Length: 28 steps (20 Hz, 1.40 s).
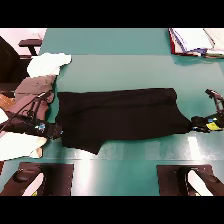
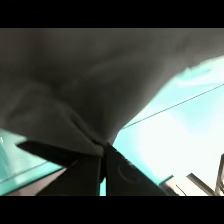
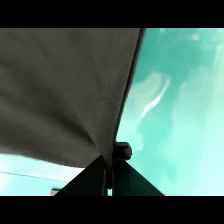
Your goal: Fold the shirts.
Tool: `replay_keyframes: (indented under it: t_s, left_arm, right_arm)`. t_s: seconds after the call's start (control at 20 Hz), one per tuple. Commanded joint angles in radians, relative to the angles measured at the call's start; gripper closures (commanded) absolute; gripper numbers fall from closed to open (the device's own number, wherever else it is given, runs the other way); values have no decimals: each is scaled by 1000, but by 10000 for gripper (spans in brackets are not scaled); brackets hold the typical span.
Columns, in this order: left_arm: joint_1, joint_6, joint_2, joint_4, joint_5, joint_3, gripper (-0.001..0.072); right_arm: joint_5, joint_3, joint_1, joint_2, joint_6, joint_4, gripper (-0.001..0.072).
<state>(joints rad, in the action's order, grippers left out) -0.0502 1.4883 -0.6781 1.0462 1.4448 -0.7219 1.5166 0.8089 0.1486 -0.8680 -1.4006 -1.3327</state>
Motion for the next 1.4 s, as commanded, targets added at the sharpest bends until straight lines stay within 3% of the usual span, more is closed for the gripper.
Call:
replay_keyframes:
  t_s: [0.0,0.25,0.5,0.7,0.75,0.8,0.85,0.9,0.95,1.0,1.1,1.25,1.3,1.35]
  left_arm:
    - [0,5,20,49,-95,-55,683]
    - [0,7,-46,148,-326,-74,682]
    - [0,4,-294,147,-519,-91,681]
    - [0,4,-489,147,-590,-188,681]
    - [0,4,-524,146,-596,-216,680]
    - [0,4,-553,146,-595,-249,679]
    - [0,4,-569,139,-591,-275,561]
    - [0,5,-576,127,-590,-299,247]
    - [0,5,-576,121,-585,-320,144]
    - [0,4,-576,122,-553,-355,169]
    - [0,3,-575,122,-462,-426,169]
    - [0,4,-575,110,-370,-483,172]
    - [0,3,-575,92,-369,-483,359]
    - [-2,-3,-575,80,-371,-483,624]
  right_arm:
    - [-2,47,-25,52,-31,-22,694]
    - [-96,287,-146,-200,-66,-22,694]
    - [-100,533,-178,-494,-68,-20,693]
    - [-92,658,-177,-650,-68,-20,692]
    - [-94,683,-177,-681,-66,-20,677]
    - [-96,703,-177,-706,-56,-17,548]
    - [-95,723,-174,-727,-32,7,415]
    - [-90,738,-164,-742,-2,53,368]
    - [-79,752,-146,-753,22,109,290]
    - [-69,759,-124,-755,50,146,196]
    - [-29,757,-57,-755,87,192,175]
    - [7,685,71,-755,95,277,74]
    - [0,642,108,-755,110,320,74]
    - [-16,593,142,-755,133,350,74]
